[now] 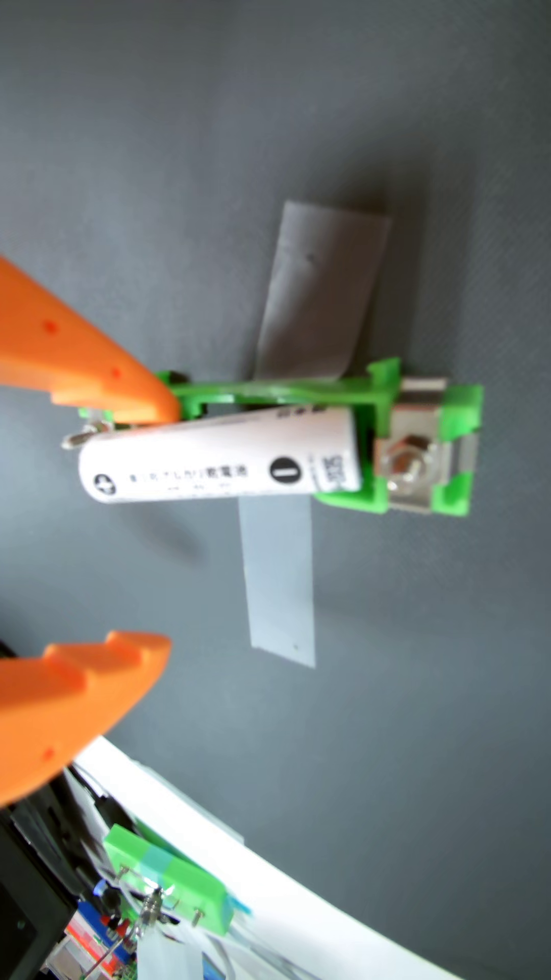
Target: Insert Battery
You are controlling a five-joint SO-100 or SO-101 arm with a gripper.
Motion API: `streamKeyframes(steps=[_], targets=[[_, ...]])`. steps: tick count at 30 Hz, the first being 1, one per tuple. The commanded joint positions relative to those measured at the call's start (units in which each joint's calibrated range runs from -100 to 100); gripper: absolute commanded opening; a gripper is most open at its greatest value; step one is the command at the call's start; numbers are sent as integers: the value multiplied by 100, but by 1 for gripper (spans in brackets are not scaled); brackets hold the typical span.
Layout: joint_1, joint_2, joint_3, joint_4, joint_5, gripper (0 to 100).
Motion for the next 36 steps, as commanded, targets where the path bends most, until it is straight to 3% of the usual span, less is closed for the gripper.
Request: streamKeyframes(steps=[1, 9, 15, 21, 30, 36], targets=[[-383, -126, -138, 179, -4, 22], [-654, -126, -859, 1051, -4, 22], [-654, -126, -931, 1094, -9, 22], [-536, -118, -931, 1094, -9, 0], [-501, -118, -931, 1001, 37, 2], [349, -118, -967, 552, 47, 2]])
